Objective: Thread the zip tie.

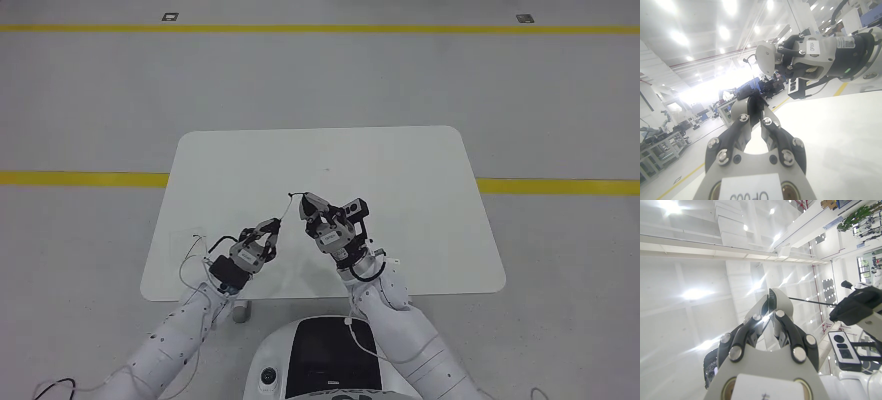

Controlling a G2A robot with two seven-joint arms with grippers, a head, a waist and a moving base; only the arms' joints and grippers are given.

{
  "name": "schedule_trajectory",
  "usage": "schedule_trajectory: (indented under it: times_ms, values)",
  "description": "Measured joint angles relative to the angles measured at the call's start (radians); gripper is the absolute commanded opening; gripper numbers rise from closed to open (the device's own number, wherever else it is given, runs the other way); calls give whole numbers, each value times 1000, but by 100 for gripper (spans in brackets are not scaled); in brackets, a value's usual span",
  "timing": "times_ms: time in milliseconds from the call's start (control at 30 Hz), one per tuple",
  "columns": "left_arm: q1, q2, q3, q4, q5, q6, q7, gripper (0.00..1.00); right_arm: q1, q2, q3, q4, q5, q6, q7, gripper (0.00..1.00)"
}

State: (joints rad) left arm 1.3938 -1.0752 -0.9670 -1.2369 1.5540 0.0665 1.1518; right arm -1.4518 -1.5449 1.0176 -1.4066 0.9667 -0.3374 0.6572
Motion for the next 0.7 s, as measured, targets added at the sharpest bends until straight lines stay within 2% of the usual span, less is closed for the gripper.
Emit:
schedule_trajectory:
  times_ms: [700]
  values:
    - [10, -5, -15, -6, -2, -2, 11, 0, -3, -1, 1, 6, 0, -3, 3, 0]
